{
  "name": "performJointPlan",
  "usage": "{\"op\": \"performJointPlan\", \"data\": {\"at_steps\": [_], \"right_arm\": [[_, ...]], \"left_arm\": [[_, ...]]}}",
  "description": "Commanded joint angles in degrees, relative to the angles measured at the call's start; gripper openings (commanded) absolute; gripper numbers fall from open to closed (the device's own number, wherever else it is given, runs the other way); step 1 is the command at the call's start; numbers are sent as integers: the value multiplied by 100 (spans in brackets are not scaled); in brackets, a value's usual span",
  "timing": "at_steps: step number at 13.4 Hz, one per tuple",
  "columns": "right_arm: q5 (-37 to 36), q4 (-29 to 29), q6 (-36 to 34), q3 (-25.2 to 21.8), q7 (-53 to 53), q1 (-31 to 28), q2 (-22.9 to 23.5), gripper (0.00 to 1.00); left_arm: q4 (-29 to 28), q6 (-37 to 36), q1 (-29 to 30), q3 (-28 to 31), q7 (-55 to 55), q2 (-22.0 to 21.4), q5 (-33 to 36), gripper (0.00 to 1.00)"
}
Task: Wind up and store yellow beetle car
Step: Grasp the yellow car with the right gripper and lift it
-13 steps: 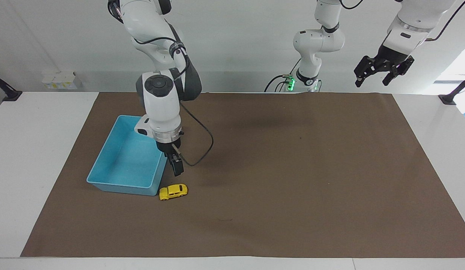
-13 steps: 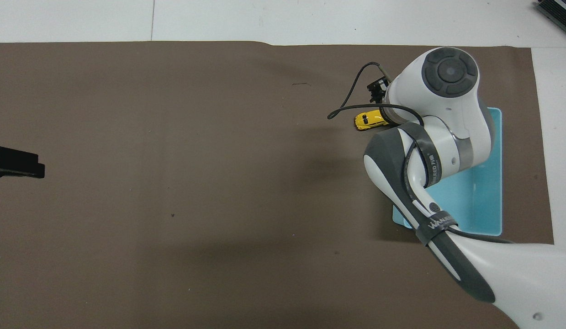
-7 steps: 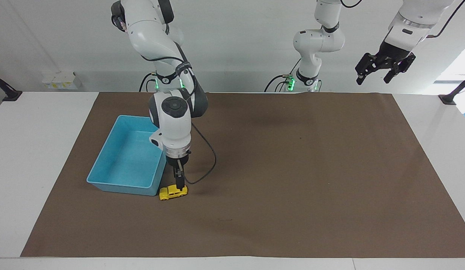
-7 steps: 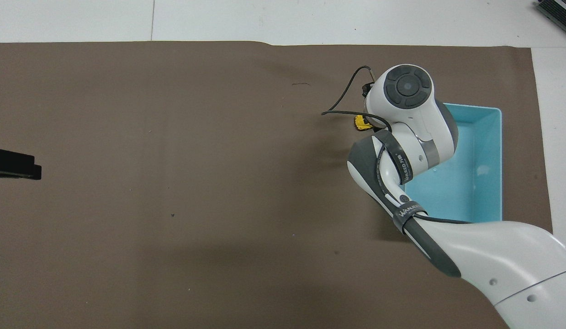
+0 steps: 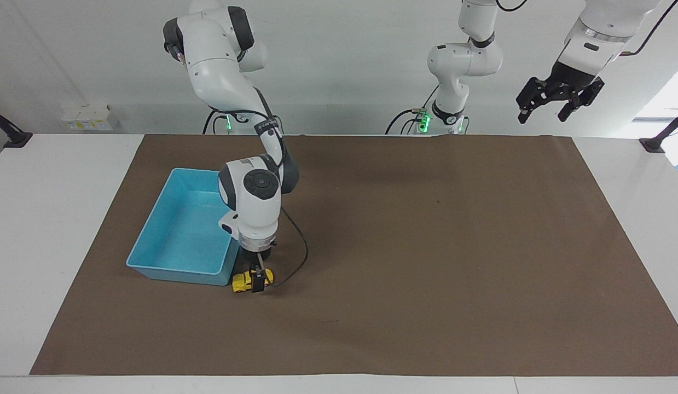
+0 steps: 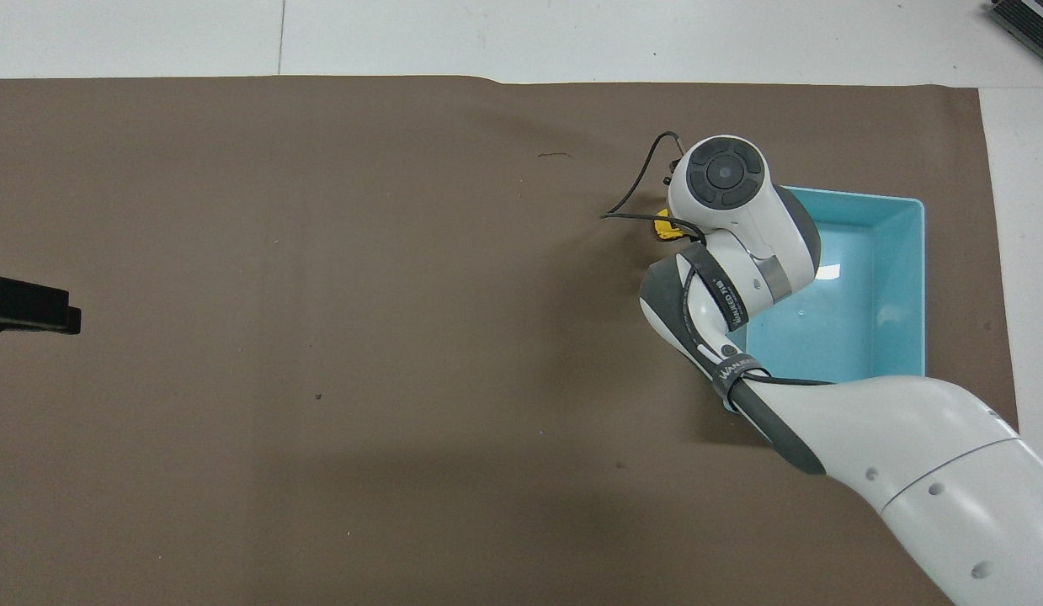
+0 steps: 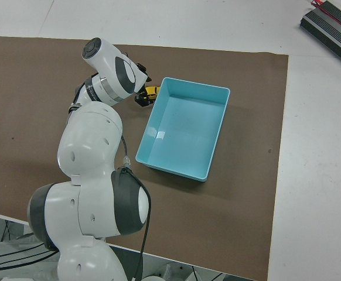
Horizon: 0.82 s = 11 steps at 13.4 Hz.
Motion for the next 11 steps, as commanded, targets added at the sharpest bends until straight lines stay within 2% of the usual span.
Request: {"op": "performJointPlan", "data": {"at_steps": [1, 2, 6, 11], "right_arm": [[-173, 123, 91, 29, 133, -7, 87, 25], [-190, 123, 99, 29, 133, 11, 79, 0], [-173, 141, -58, 64, 80, 82, -9, 0], [-85, 343, -866, 318, 54, 152, -369, 0]], "left_arm": [[-118, -39, 19, -1, 138, -81, -6, 100], [-118, -83, 36, -1, 103, -81, 3, 100], [-83, -92, 71, -1, 67, -72, 3, 100], [-83, 22, 10, -9, 85, -64, 21, 100]]}}
